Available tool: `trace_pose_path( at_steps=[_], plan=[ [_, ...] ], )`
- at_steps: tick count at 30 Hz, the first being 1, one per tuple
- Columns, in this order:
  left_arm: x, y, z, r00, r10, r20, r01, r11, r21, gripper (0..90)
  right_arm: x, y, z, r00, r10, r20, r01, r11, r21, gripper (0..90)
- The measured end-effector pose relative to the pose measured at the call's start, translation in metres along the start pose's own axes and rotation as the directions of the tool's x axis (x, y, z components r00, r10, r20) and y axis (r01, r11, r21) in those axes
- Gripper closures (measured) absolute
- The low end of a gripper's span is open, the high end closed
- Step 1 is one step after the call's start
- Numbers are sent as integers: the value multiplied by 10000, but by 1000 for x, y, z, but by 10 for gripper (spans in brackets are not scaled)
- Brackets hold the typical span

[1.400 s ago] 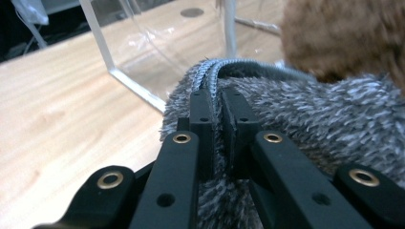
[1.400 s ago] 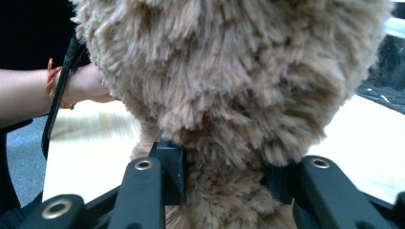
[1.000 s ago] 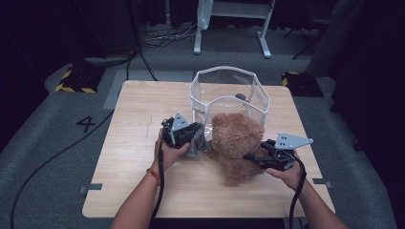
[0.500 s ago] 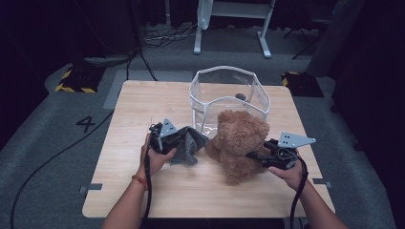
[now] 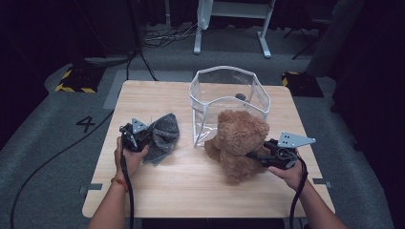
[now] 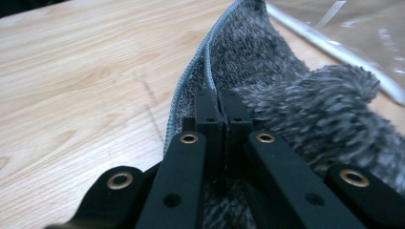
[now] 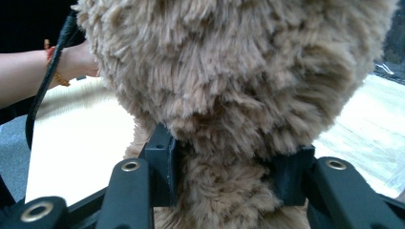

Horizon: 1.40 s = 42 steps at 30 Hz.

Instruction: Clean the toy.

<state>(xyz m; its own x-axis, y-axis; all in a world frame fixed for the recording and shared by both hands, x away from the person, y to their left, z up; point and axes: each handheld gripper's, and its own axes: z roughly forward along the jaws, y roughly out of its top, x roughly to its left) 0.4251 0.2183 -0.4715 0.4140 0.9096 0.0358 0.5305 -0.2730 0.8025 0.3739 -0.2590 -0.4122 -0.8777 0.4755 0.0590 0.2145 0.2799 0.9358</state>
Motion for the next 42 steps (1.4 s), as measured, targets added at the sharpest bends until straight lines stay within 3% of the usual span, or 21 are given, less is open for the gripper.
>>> trace_pose_path(
  at_steps=[3,5,6,8,10,13,16,19,21,23,26,28,29,31,32,34,36,37,38,40,42],
  plan=[
    [-4,3,12,9980,7,-632,13,9995,323,877,-1,-1,-1,10000,8,21,-8,10000,7,527],
    [-4,4,12,9968,-106,-787,131,9994,316,864,-1,-2,-2,10000,34,15,-34,10000,-39,529],
    [-5,5,12,9962,-290,-822,304,9994,150,815,-1,-2,-3,10000,45,18,-45,10000,-39,532],
    [-8,7,7,9992,-267,-299,260,9994,-242,650,-1,-3,-5,10000,25,18,-25,10000,-32,537],
    [-13,10,-1,10000,-67,-69,63,9982,-589,535,-1,-3,-6,10000,2,24,-2,10000,-27,544],
    [-18,18,-14,9997,-234,88,241,9946,-1009,307,0,-4,-7,10000,-62,19,62,10000,-8,554],
    [-18,25,-31,9984,-392,409,461,9816,-1853,234,1,-4,-8,10000,-57,8,57,10000,-31,562],
    [-28,34,-44,9909,-64,1346,357,9757,-2163,169,1,-3,-9,10000,-10,16,10,10000,-62,562],
    [-46,39,-47,9805,638,1861,-211,9747,-2226,165,1,-3,-10,10000,12,17,-12,10000,-73,561],
    [-65,44,-43,9562,1178,2680,-631,9769,-2043,165,0,-3,-10,10000,63,47,-62,9999,-102,556],
    [-92,48,-26,9298,1742,3241,-1212,9767,-1773,167,-2,-3,-9,9999,136,64,-136,9999,-97,544],
    [-103,50,-11,9250,1832,3328,-1392,9786,-1517,177,-2,-3,-8,9999,131,32,-130,9999,-79,534],
    [-107,51,-3,9188,1783,3522,-1352,9804,-1436,186,-2,-3,-8,9999,124,19,-124,9999,-61,528],
    [-112,52,10,9166,1574,3676,-1193,9851,-1242,208,-2,-2,-7,9999,163,27,-163,9999,-26,518],
    [-114,53,16,9119,1590,3783,-1232,9854,-1172,253,-2,-2,-6,9999,155,36,-154,9999,-27,516],
    [-120,54,26,9136,1684,3700,-1367,9844,-1105,294,-3,-2,-5,9998,172,37,-172,9999,-7,506],
    [-122,54,32,9093,1659,3817,-1338,9849,-1095,437,-3,-1,-5,9999,145,23,-145,9999,25,489],
    [-124,55,34,9071,1561,3909,-1219,9863,-1111,454,-2,-1,-4,9999,135,28,-135,9999,64,480],
    [-125,55,35,9089,1603,3850,-1248,9854,-1156,532,-1,0,-4,10000,88,32,-88,9999,121,468],
    [-128,56,36,9197,1712,3534,-1395,9837,-1136,625,0,0,-4,10000,-12,44,11,9998,221,434],
    [-129,57,37,9229,1632,3489,-1319,9849,-1119,716,1,1,-2,10000,-57,69,55,9995,314,384]
  ],
)
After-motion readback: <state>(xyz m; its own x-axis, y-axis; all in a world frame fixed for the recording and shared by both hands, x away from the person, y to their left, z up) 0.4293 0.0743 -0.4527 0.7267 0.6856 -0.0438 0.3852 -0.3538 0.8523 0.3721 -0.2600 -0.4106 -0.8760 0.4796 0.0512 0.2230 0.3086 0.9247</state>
